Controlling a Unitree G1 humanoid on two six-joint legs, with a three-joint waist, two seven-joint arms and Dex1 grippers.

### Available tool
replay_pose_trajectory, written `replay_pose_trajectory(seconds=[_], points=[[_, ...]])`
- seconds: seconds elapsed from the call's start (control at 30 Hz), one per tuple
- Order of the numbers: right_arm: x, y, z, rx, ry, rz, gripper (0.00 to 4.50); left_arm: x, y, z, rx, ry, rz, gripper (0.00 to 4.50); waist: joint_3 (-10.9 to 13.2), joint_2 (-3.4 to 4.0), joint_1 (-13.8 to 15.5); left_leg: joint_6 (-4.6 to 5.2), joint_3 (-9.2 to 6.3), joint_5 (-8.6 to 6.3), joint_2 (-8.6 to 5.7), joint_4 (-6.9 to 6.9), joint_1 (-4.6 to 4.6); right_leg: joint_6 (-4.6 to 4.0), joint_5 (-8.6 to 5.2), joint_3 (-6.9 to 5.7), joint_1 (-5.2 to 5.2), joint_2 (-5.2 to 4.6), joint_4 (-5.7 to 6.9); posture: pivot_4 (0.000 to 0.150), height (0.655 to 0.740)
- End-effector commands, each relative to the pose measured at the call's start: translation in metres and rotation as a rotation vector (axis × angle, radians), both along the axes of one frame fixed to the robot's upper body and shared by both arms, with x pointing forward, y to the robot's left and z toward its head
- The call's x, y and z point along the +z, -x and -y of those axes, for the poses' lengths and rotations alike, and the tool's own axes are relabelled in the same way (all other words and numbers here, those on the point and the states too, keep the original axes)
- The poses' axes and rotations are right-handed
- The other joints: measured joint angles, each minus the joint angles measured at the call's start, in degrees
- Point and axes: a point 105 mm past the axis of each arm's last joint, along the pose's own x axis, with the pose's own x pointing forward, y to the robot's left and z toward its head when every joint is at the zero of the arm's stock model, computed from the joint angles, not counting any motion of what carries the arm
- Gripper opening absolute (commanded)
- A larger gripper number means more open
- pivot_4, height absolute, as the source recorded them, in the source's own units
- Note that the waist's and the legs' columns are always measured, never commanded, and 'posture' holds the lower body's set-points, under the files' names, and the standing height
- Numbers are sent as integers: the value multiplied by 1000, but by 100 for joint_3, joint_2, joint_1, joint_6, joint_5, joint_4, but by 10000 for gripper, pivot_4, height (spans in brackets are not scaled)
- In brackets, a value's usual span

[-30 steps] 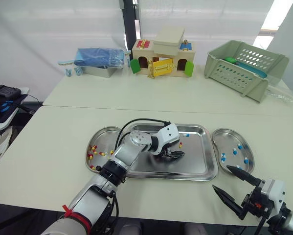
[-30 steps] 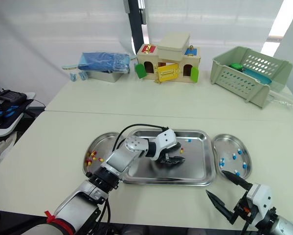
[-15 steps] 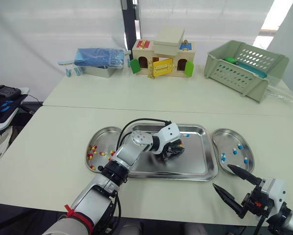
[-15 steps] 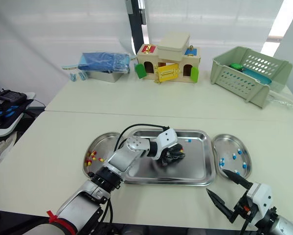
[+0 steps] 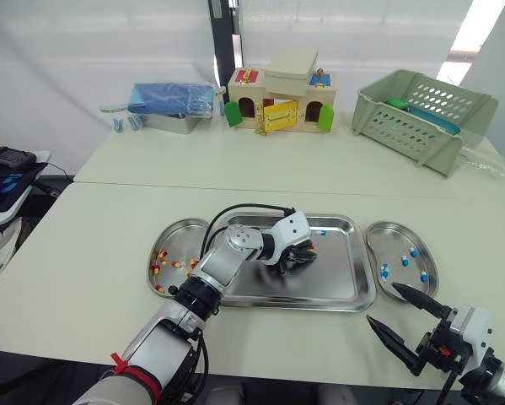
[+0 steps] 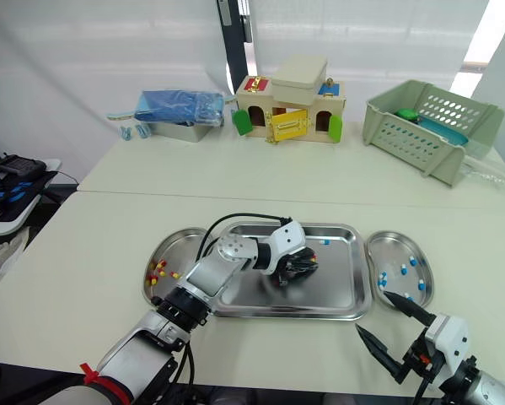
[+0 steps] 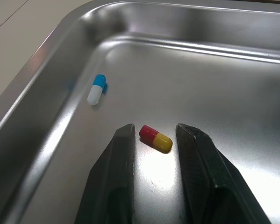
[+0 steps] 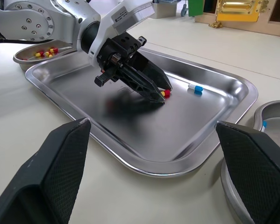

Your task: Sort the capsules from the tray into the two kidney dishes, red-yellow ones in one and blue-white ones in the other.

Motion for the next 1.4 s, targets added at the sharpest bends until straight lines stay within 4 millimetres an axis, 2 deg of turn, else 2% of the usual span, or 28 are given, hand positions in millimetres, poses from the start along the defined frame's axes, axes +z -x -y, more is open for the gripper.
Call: replay_pose_trajectory(seconds=[0.03, 0.1, 0.23, 0.73, 0.83, 1.1, 1.23, 1.4], points=[[8, 0, -4, 20, 11, 34, 45000, -1, -1, -2, 12, 0, 8, 14026, 0, 0, 0, 0, 0, 0, 0, 0, 0, 0, 0, 0, 0, 0, 0, 1500, 7400], [8, -1, -4, 20, 11, 35, 45000, -1, -1, -2, 11, 1, 7, 14026, 0, 0, 0, 0, 0, 0, 0, 0, 0, 0, 0, 0, 0, 0, 0, 1500, 7400], [8, -2, -5, 23, 11, 35, 45000, -2, 0, -3, 8, -3, 4, 5380, 0, 0, -1, 0, 0, 0, 0, 0, 0, 0, 0, 0, 0, 0, 0, 1500, 7400], [7, -1, -6, 22, 8, 35, 45000, -2, 0, -3, 11, -6, 6, 5380, -1, 0, -1, 0, 0, 0, 0, 0, 0, 0, 0, 0, 0, 0, 1, 1500, 7400], [7, -1, -6, 22, 8, 36, 45000, -3, 1, -3, 2, -7, 3, 274, -1, 0, -1, 0, 0, 0, 0, 0, 0, 0, 0, 0, 0, 0, 1, 1500, 7400], [7, -2, -7, 26, 7, 36, 45000, 0, 1, -4, -2, -2, 9, 274, -1, 0, -1, 0, 0, 0, 0, 0, 0, 0, 0, 0, 0, 0, 1, 1500, 7400], [8, -1, -10, 38, 5, 37, 45000, 10, 3, -6, -6, 31, 10, 274, -1, 0, -4, 0, 0, 0, 0, 0, 0, 0, 0, 0, 0, 0, 1, 1500, 7400], [9, 9, -13, 118, 29, 29, 45000, 43, 5, -28, 32, 96, 28, 274, -1, 0, -17, 0, -1, 0, 0, 0, -1, 0, 0, 1, -1, 0, 1, 1500, 7400]])
